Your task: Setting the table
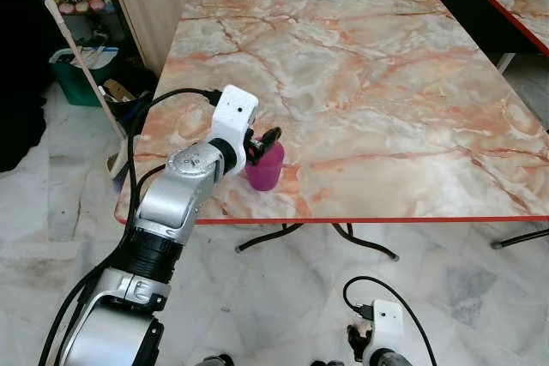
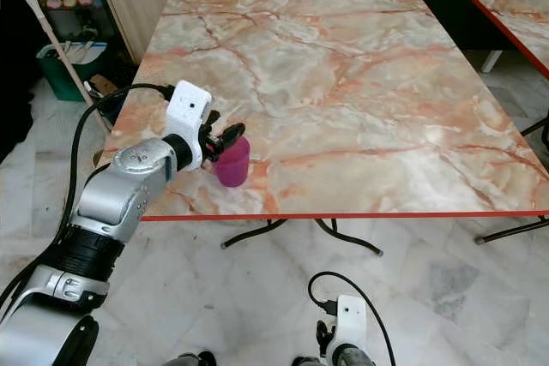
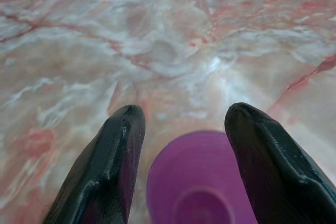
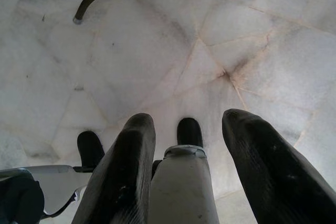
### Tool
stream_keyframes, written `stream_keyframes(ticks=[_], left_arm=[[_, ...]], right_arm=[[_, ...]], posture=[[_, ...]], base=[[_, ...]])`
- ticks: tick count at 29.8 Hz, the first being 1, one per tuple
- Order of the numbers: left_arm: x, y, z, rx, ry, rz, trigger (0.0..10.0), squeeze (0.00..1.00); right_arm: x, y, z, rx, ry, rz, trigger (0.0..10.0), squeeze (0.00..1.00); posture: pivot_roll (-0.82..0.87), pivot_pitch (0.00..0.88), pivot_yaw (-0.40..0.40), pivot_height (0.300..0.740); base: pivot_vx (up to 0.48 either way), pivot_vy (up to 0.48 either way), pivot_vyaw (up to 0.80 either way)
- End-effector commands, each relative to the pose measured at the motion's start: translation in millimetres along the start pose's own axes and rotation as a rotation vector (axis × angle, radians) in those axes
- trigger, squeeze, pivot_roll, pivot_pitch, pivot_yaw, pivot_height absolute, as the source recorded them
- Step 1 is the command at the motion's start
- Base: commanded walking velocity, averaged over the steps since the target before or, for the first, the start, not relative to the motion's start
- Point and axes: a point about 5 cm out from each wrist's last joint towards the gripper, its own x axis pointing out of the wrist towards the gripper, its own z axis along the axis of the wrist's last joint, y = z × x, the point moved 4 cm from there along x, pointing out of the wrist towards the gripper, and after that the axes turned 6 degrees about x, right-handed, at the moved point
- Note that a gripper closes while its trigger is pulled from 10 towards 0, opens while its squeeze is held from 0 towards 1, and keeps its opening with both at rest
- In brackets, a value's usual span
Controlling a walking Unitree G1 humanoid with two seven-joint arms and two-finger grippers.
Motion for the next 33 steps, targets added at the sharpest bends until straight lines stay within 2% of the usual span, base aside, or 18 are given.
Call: stream_keyframes(ticks=[1,8,17,29,33], left_arm=[[0.1,1.8,-1,-0.005,0.012,0.006,10.0,0.0],[-2.2,10.0,-10,0.002,0.067,0.007,10.0,0.0],[-1.5,11.5,-20,0.007,0.122,0.008,10.0,0.0],[1.4,12.8,-18,0.005,0.136,0.0,10.0,0.0],[6.1,8.9,-15,0.036,0.147,-0.038,10.0,0.0]], right_arm=[[-1.0,-0.8,-7,0.001,0.024,-0.006,10.0,0.0],[-0.9,-0.3,-7,0.007,0.024,-0.004,10.0,0.0],[-0.9,-0.4,-7,0.009,0.024,-0.004,10.0,0.0],[-1.0,-1.3,-7,0.008,0.025,-0.007,10.0,0.0],[-0.8,0.0,-7,0.009,0.025,-0.003,10.0,0.0]], posture=[[0.1,0.143,0.016,0.74],[0.1,0.142,0.018,0.74],[0.1,0.141,0.018,0.74],[0.1,0.14,0.018,0.74],[0.1,0.137,0.024,0.74]], base=[[0.0,0.0,0.0],[0.0,0.0,0.0],[0.0,0.0,0.0],[0.0,0.0,0.0],[0.0,0.0,0.0]])
